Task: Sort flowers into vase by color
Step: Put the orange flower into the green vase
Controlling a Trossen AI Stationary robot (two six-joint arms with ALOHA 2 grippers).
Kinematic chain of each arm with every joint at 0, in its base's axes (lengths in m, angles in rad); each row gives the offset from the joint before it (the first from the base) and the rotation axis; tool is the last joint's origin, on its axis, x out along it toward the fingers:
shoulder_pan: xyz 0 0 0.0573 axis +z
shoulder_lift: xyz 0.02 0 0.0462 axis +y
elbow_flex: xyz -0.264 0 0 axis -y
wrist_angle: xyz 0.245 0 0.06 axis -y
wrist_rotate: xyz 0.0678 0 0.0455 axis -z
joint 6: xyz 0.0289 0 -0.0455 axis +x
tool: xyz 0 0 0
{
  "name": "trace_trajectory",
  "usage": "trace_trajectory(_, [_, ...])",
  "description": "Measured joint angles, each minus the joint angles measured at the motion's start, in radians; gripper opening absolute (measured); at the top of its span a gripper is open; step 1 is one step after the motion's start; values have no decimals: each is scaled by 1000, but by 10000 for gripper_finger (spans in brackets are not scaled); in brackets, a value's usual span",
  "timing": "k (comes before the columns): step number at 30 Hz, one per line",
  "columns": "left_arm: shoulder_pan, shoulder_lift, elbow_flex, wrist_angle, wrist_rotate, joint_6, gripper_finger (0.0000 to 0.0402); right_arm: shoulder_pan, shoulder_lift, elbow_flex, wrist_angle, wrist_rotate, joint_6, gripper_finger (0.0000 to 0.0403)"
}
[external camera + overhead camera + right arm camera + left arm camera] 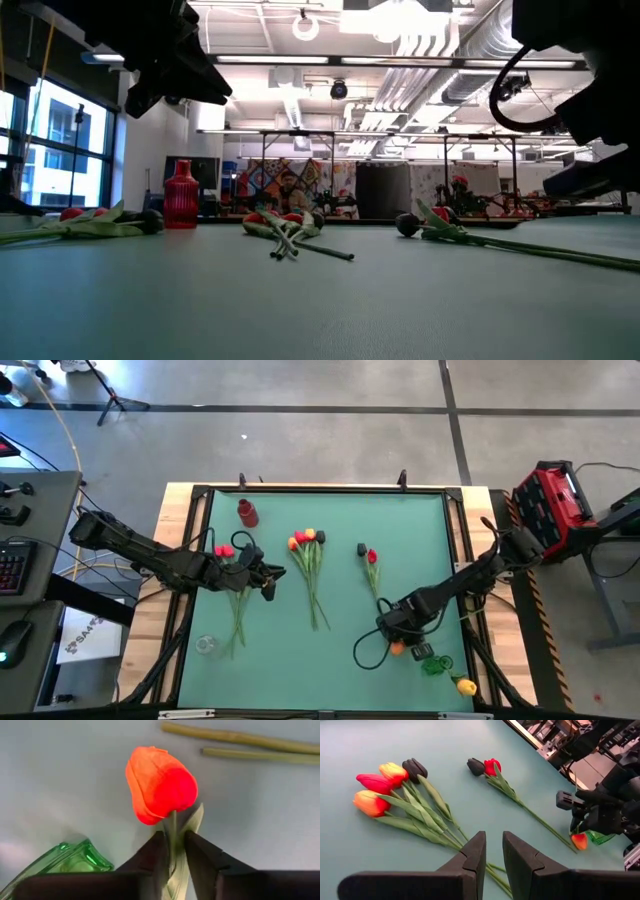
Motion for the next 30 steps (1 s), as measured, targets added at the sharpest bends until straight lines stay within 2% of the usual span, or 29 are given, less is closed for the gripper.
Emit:
trace_trajectory(4, [0,0,0,0,0,0,50,-21,3,11,-7,-2,0,8])
trace_trajectory(13, [0,0,0,-3,-10,0,50,-101,-42,85,20,12,57,3])
trace_trajectory(23, [0,0,0,-3,-3,-6,50,-250,-254,303,17,240,183,1])
trace_trajectory(30, [0,0,0,-3,3,-8,50,-267,-473,425,14,390,273,0])
